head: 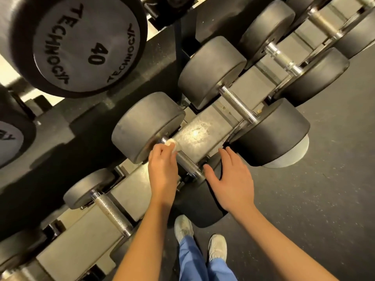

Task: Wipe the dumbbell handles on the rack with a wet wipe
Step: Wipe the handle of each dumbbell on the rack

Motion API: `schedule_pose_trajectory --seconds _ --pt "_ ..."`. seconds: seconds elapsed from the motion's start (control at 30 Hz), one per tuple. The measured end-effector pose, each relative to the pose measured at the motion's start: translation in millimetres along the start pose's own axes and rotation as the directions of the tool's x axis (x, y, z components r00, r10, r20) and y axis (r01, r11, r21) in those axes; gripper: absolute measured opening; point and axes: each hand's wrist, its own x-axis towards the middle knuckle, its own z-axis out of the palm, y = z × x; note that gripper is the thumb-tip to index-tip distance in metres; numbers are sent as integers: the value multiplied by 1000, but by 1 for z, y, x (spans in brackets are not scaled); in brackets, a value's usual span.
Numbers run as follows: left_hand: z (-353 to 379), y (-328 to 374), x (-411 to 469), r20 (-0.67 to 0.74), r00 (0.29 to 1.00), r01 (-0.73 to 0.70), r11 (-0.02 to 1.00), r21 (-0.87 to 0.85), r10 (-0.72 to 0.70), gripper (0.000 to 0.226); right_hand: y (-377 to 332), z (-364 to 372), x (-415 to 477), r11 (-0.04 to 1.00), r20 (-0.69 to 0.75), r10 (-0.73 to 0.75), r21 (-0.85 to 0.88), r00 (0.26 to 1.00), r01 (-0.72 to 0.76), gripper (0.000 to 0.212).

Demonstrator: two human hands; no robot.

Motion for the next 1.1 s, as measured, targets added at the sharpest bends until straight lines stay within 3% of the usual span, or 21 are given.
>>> schedule_pose_trajectory --seconds 0.07,0.2,0.33,0.43,0.5,0.63,0.73,0.83,0.93,1.0,1.1 --pt "0 0 -4 18 999 33 999 -16 -32 13 0 1 0 1000 7 11 -1 1000 -11 62" --pt "0 -5 -25 131 989 -73 997 -20 75 19 -3 0 -1 1000 -11 17 12 1000 -16 63" --pt "-7 -3 -7 43 998 -43 999 -23 44 15 -1 -1 -1 1000 2 9 1 1000 -9 60" --pt "-5 -1 6 -46 997 51 997 -66 -54 14 -1 1 -1 1000 4 12 -5 1000 -12 66" --pt "-1 -1 -3 -24 994 101 992 -81 -103 14 -1 2 -1 1000 -4 11 -2 1000 -11 66" --pt "2 -17 -26 174 980 -99 995 -3 98 15 -1 2 -1 1000 -30 2 14 1000 -2 60" --pt "-5 -25 -15 318 930 -204 979 28 185 17 -1 4 -1 1000 -15 9 1 1000 -9 70" --pt "-7 -21 -7 277 948 -172 984 35 156 18 1 6 -1 1000 -3 13 -8 1000 -13 80" --pt "0 -17 -10 206 962 -202 975 89 180 20 2 7 0 1000 1 13 -17 1000 -13 74" --pt "3 -21 -13 277 917 -324 941 96 287 22 3 7 0 1000 2 10 -18 1000 -10 70" --pt "-2 -22 -11 462 771 -525 848 71 439 22 3 7 -1 1000 -11 1 -15 1000 -1 68"
